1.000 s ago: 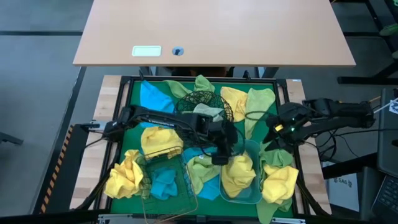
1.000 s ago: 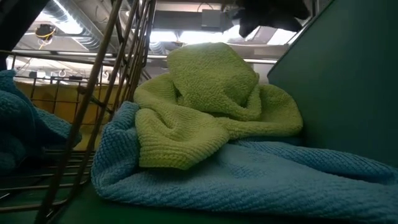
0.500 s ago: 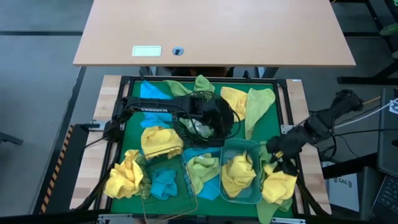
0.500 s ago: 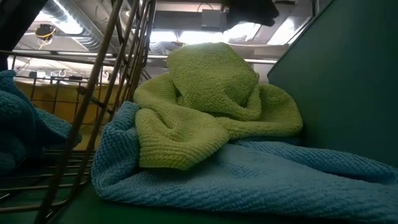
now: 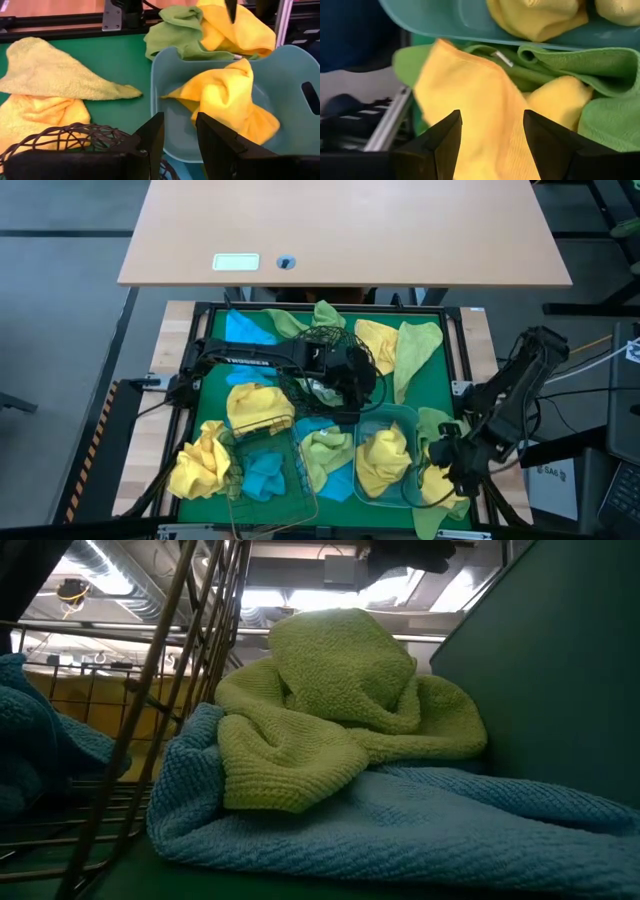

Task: Sort microfiber towel by color & place in baskets
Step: Put the yellow microfiber cloth into the blue bin

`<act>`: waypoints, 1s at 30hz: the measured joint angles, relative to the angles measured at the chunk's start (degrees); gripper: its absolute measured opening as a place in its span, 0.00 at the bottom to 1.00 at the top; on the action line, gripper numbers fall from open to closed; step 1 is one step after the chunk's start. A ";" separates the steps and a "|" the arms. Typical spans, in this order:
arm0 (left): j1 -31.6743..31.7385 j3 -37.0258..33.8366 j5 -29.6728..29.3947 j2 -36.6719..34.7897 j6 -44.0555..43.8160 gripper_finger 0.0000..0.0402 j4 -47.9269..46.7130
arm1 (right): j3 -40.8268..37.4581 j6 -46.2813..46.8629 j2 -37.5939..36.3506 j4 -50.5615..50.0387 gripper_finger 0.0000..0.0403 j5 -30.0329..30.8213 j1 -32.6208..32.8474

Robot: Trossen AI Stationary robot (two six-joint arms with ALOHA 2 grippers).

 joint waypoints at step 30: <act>-0.72 0.00 -0.04 0.04 5.00 0.27 -0.05 | -0.02 0.00 13.02 -4.03 0.03 -0.20 0.33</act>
